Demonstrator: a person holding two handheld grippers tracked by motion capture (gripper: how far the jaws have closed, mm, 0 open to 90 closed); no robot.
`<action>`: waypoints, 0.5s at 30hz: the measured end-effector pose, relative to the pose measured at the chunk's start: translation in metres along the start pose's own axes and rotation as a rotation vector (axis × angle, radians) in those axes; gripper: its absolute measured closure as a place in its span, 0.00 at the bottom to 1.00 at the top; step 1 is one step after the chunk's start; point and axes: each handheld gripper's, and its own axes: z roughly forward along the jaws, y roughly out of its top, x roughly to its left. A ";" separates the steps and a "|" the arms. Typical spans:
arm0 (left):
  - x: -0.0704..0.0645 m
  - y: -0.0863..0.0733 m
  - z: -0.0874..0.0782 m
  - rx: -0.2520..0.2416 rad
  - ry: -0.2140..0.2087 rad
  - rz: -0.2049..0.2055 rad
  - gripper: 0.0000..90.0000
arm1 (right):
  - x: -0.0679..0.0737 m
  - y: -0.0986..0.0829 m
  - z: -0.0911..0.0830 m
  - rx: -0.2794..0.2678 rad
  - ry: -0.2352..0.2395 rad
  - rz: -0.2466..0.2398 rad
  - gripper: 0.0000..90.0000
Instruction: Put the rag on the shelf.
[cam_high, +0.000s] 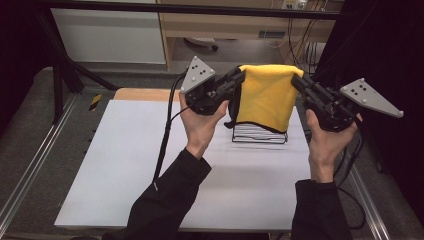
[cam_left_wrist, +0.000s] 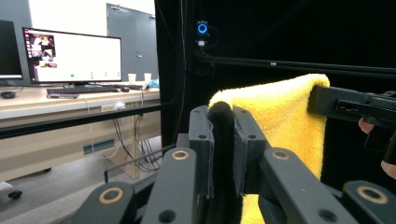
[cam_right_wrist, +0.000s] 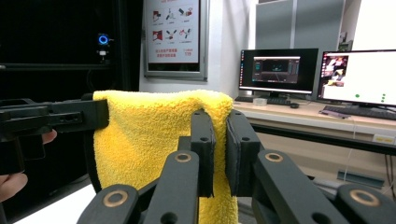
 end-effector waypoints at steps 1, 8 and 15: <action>0.000 0.003 0.001 -0.003 0.002 0.003 0.89 | -0.001 0.003 0.001 -0.005 -0.002 -0.004 0.93; -0.002 0.017 0.011 -0.013 0.000 0.014 0.89 | -0.007 0.017 0.004 -0.021 -0.026 -0.024 0.93; -0.003 0.030 0.021 -0.029 0.001 0.021 0.89 | -0.014 0.030 0.007 -0.042 -0.042 -0.027 0.93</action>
